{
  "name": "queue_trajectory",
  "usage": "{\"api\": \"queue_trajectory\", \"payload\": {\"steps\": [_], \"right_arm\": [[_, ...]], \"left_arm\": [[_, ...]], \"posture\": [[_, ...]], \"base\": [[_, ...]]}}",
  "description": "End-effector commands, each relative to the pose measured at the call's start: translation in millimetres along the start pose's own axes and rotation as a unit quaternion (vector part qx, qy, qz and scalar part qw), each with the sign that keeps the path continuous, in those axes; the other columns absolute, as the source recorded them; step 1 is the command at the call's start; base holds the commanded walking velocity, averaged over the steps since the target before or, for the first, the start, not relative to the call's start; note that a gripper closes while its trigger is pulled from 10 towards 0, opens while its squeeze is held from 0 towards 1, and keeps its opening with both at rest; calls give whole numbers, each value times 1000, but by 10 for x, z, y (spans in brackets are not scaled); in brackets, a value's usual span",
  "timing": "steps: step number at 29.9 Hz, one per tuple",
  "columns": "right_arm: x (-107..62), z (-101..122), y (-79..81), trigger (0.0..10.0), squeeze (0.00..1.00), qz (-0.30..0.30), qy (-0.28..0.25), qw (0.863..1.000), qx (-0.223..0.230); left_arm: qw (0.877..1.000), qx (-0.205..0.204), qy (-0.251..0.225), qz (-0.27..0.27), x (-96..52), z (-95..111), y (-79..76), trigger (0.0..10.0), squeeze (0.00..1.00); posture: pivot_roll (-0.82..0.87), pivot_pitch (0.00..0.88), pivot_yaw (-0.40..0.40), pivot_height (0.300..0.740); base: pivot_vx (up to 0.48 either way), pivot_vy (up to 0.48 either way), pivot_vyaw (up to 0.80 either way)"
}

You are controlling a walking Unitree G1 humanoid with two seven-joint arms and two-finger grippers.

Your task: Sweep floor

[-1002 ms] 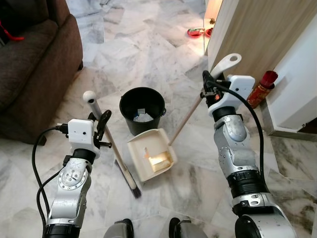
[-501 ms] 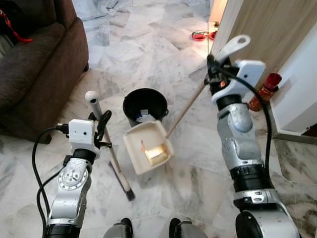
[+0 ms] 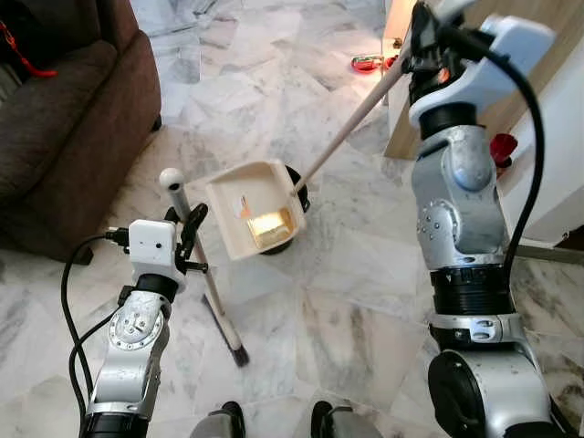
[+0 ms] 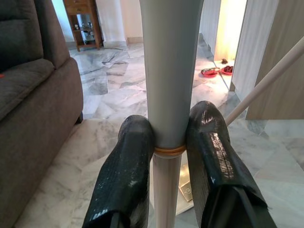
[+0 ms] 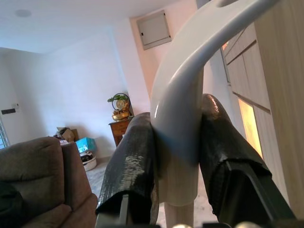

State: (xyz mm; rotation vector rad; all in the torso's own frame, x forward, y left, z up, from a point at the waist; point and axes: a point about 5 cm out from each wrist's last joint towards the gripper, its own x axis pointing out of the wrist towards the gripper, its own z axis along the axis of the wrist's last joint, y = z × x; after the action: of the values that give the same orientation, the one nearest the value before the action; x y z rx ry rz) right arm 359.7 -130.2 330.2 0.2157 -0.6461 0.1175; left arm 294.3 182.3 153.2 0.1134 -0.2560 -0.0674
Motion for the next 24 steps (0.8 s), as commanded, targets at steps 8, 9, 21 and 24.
{"api": "queue_trajectory", "payload": {"steps": [8,9,21,24], "right_arm": [[30,150,84,10000,0,13,-31,999,22],[32,151,82,10000,0,12,-30,999,22],[29,144,84,10000,0,13,-28,999,26],[28,145,83,10000,0,13,-29,999,27]], "left_arm": [[1000,9,-14,4,-23,44,7,10000,0],[1000,9,-14,4,-22,45,9,10000,0],[1000,10,-14,-2,-19,47,-16,10000,0],[1000,9,-14,-3,-22,46,-22,10000,0]], "posture": [[5,229,-26,740],[5,229,-26,740],[4,230,-25,740],[6,230,-26,740]], "base": [[148,0,0],[326,0,0],[338,0,0],[342,0,0]]}}
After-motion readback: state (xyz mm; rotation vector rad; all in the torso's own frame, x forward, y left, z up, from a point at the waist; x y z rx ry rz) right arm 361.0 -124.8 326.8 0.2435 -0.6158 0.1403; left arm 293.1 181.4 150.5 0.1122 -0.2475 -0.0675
